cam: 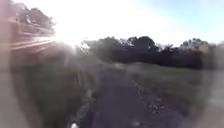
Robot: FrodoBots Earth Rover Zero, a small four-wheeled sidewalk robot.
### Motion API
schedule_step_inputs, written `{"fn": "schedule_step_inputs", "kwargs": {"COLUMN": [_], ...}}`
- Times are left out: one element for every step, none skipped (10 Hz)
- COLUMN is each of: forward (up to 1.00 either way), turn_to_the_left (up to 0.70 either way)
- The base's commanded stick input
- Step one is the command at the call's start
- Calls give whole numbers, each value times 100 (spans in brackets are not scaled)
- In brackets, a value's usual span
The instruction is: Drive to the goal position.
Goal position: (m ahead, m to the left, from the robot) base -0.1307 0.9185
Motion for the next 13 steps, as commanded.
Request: {"fn": "schedule_step_inputs", "kwargs": {"forward": [0, 0, 0, 0, 2, 4, 5, 6, 6, 6, 6, 6, 6], "turn_to_the_left": [0, 0, 0, 0, 0, 0, 0, 0, 0, 0, 0, 0, 0]}}
